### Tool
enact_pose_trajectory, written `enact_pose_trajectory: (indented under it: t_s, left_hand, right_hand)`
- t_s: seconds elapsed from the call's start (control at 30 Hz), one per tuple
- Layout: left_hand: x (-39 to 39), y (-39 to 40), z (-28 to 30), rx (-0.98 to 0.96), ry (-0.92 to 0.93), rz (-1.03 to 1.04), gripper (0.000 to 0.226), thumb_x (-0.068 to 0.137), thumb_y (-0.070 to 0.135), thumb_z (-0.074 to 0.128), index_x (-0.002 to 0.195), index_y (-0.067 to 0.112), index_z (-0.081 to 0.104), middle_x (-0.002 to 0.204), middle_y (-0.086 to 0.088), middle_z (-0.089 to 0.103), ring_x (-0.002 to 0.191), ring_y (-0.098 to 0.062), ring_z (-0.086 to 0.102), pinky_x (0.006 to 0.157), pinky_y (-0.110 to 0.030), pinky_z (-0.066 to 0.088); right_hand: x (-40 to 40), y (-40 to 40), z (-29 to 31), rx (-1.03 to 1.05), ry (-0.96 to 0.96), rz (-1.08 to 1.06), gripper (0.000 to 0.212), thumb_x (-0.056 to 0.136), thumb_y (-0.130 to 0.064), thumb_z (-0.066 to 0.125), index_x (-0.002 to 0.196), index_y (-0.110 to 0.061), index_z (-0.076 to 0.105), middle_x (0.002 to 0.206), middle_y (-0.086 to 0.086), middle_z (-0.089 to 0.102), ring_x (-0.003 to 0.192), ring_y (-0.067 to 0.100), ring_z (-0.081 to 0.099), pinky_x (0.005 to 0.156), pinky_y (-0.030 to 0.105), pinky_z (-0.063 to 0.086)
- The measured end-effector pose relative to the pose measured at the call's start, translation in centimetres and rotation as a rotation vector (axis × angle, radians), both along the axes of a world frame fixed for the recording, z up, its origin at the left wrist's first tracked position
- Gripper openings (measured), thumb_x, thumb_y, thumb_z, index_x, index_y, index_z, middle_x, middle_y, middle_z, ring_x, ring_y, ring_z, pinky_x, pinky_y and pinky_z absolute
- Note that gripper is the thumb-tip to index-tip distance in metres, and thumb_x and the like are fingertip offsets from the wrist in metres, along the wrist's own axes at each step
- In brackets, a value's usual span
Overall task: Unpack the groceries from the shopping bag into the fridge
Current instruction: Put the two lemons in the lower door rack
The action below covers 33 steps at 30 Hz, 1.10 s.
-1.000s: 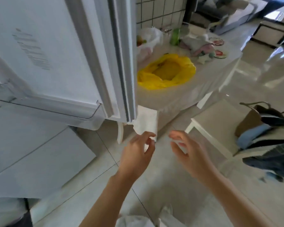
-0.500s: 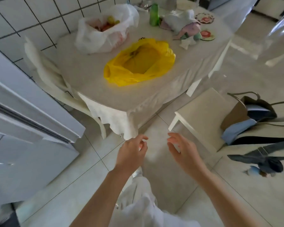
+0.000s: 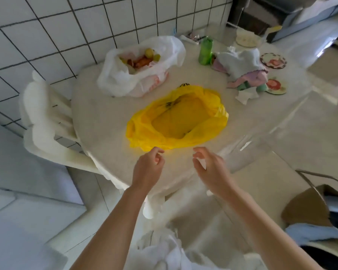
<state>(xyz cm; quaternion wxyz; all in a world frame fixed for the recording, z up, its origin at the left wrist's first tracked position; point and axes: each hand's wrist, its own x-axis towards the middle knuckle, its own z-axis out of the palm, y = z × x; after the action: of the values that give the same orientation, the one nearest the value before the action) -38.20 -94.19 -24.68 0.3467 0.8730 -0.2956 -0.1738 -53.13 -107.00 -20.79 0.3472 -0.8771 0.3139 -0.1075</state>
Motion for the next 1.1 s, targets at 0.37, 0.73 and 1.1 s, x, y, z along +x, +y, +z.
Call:
enact_pose_trajectory:
  t_s: [0.37, 0.73, 1.1]
  left_hand:
    - [10.6, -10.3, 0.5, -0.053, -0.062, 0.132, 0.020, 0.091, 0.017, 0.055, 0.107, 0.021, 0.067, 0.096, 0.000, 0.071, 0.090, -0.016, 0.064, 0.079, -0.033, 0.051]
    - [24.0, -22.6, 3.0, 0.008, -0.229, 0.130, 0.022, 0.093, 0.021, 0.051, 0.112, 0.016, 0.062, 0.106, 0.000, 0.064, 0.098, -0.018, 0.056, 0.083, -0.033, 0.049]
    - [39.9, -32.4, 1.3, 0.292, -0.741, -0.128, 0.017, 0.082, 0.008, 0.067, 0.098, 0.009, 0.066, 0.109, -0.007, 0.065, 0.118, -0.031, 0.054, 0.104, -0.043, 0.043]
  right_hand:
    - [13.0, -13.7, 1.7, -0.079, 0.009, 0.191, 0.029, 0.093, -0.020, 0.056, 0.121, -0.012, 0.058, 0.115, 0.005, 0.066, 0.106, 0.023, 0.061, 0.084, 0.031, 0.045]
    - [28.9, -29.3, 2.8, -0.131, 0.053, 0.443, 0.031, 0.095, -0.022, 0.050, 0.125, -0.016, 0.054, 0.120, 0.001, 0.061, 0.112, 0.021, 0.055, 0.093, 0.035, 0.046]
    - [49.5, -40.0, 1.4, -0.410, 0.055, 0.634, 0.029, 0.095, -0.020, 0.049, 0.120, -0.008, 0.056, 0.123, 0.010, 0.056, 0.120, 0.027, 0.042, 0.094, 0.041, 0.045]
